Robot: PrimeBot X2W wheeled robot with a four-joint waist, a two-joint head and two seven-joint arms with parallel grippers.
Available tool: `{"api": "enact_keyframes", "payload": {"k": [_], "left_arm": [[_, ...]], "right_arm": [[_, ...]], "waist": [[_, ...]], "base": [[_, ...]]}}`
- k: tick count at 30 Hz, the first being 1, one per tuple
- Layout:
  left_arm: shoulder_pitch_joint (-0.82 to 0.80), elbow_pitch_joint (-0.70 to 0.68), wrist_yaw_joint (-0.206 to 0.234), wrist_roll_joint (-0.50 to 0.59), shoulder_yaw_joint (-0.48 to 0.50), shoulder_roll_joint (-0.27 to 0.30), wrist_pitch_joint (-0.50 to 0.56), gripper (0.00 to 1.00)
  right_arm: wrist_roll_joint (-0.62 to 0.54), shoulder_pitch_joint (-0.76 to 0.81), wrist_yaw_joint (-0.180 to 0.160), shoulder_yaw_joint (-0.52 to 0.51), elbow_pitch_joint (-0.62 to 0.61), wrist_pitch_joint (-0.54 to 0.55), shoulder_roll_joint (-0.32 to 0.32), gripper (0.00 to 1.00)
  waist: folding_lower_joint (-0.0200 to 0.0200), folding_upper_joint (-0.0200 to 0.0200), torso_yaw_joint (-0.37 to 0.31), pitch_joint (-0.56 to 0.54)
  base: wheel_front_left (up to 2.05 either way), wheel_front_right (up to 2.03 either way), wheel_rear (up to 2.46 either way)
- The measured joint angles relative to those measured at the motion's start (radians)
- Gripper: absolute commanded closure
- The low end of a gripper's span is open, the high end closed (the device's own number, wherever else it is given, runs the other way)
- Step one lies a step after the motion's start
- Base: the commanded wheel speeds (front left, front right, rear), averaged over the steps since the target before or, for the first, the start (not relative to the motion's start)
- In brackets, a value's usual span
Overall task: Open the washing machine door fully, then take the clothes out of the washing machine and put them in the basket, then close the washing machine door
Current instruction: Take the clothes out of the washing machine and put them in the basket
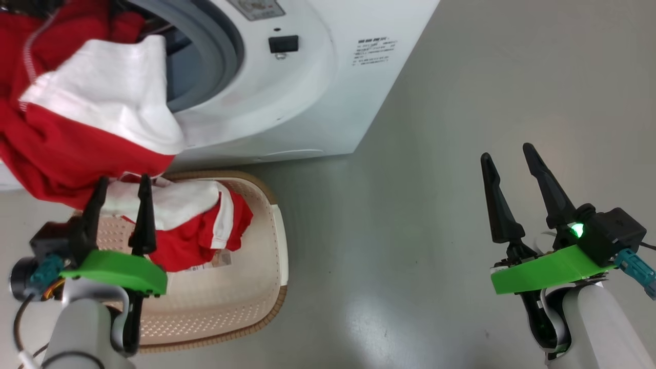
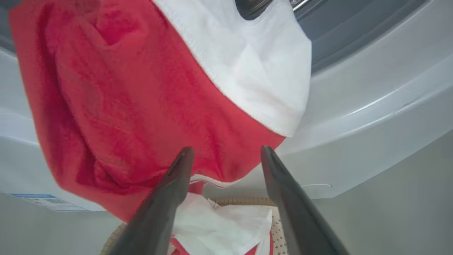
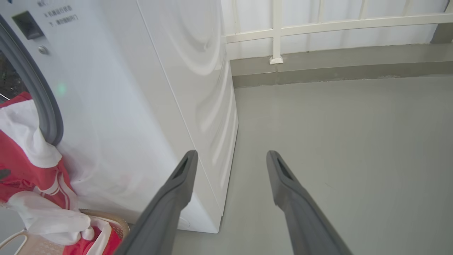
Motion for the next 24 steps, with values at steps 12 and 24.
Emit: {"api": "enact_keyframes", "payload": {"k": [12, 24], "left_arm": [[0.157, -0.258, 0.000, 0.004, 0.043, -0.024, 0.000, 0.00], [0.293, -0.421, 0.000, 0.020, 0.047, -0.048, 0.000, 0.00]], "right_arm": [[-0.013, 0.042, 0.000, -0.018, 0.010, 0.000, 0.000, 0.00], [-0.019, 0.065, 0.000, -0.022, 0.009, 0.000, 0.000, 0.00]], "waist": [[0.0000, 0.0000, 0.018, -0.060], [0.0001, 0.0000, 0.025, -0.090]], "base": [[0.00, 0.00, 0.00], [0.00, 0.00, 0.00]]}}
